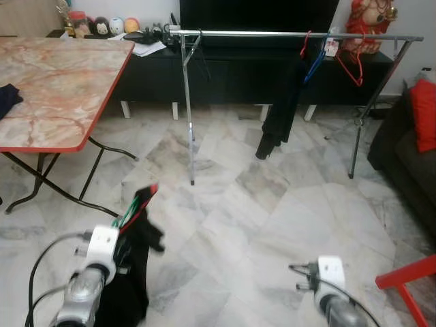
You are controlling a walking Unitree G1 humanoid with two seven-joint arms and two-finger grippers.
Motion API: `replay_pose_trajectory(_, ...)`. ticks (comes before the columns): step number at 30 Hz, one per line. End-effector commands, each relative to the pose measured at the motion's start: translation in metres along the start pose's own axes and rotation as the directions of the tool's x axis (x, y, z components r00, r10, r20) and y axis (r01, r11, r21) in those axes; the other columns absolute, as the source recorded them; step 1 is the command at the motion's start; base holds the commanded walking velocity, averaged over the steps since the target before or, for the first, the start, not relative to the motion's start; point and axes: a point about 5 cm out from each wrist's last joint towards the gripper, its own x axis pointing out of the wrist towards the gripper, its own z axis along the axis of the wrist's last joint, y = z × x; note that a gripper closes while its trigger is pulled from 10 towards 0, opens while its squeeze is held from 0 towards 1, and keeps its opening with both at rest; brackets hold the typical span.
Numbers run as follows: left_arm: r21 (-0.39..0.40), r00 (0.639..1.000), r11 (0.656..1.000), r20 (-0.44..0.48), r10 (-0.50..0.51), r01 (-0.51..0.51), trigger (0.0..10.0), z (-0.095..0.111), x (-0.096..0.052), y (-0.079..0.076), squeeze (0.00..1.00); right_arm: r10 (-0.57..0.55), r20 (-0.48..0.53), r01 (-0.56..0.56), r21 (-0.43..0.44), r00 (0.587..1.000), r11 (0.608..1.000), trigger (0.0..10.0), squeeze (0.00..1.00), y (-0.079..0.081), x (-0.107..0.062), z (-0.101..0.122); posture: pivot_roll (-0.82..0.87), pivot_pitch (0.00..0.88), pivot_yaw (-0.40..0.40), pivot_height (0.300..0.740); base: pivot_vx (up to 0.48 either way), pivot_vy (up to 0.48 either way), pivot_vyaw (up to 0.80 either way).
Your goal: Hang hanger
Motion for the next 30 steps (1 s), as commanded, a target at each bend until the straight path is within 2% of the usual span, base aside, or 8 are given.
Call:
replay_pose_trajectory(1, 0.142, 0.974, 0.966, 0.031, -0.223, 0.217, 10.0, 0.022, 0.003, -0.014, 0.00, 0.113, 0.125, -0.092, -0.161, 0.986, 0.983, 10.0, 0.00, 0.002, 0.005, 0.037, 0.01, 0.000, -0.085, 0.740, 0.000, 0.000, 0.00)
replay_pose_trajectory(6, 0.306, 0.908, 0.864, -0.010, -0.418, 0.401, 10.0, 0.038, 0.000, -0.026, 0.00, 0.257, 0.190, -0.184, -0.333, 0.947, 0.925, 10.0, 0.00, 0.006, 0.006, 0.067, 0.00, 0.000, -0.092, 0.740, 0.000, 0.000, 0.00)
replay_pose_trajectory(7, 0.436, 0.868, 0.767, -0.073, -0.492, 0.471, 10.0, 0.045, -0.002, -0.029, 0.00, 0.357, 0.213, -0.251, -0.402, 0.910, 0.880, 10.0, 0.00, 0.011, 0.004, 0.084, 0.00, 0.000, -0.093, 0.740, 0.000, 0.000, 0.00)
replay_pose_trajectory(11, 0.535, 0.816, 0.645, -0.161, -0.556, 0.545, 10.0, 0.051, -0.007, -0.032, 0.00, 0.492, 0.211, -0.335, -0.509, 0.845, 0.793, 10.0, 0.00, 0.019, -0.001, 0.101, 0.00, 0.000, -0.094, 0.740, 0.000, 0.000, 0.00)
replay_pose_trajectory(24, 0.623, 0.775, 0.505, -0.285, -0.564, 0.597, 10.0, 0.057, -0.001, -0.032, 0.00, 0.828, -0.330, -0.748, -0.646, 0.454, 0.152, 10.0, 0.00, 0.037, -0.038, 0.105, 0.00, 0.000, -0.121, 0.740, 0.000, 0.000, 0.00)
replay_pose_trajectory(25, 0.624, 0.773, 0.501, -0.290, -0.564, 0.599, 10.0, 0.057, 0.000, -0.032, 0.00, 0.825, -0.355, -0.755, -0.643, 0.440, 0.126, 10.0, 0.26, 0.036, -0.039, 0.104, 0.00, 0.000, -0.125, 0.740, 0.000, 0.000, 0.00)
replay_pose_trajectory(26, 0.623, 0.770, 0.498, -0.293, -0.566, 0.603, 10.0, 0.057, 0.000, -0.032, 0.00, 0.817, -0.383, -0.761, -0.641, 0.432, 0.101, 10.0, 1.00, 0.035, -0.041, 0.103, 0.00, 0.000, -0.129, 0.740, 0.000, 0.000, 0.00)
replay_pose_trajectory(30, 0.608, 0.760, 0.501, -0.289, -0.582, 0.616, 10.0, 0.061, 0.002, -0.037, 0.00, 0.794, -0.408, -0.738, -0.671, 0.451, 0.075, 10.0, 1.00, 0.035, -0.041, 0.104, 0.00, 0.000, -0.136, 0.740, 0.000, 0.000, 0.00)
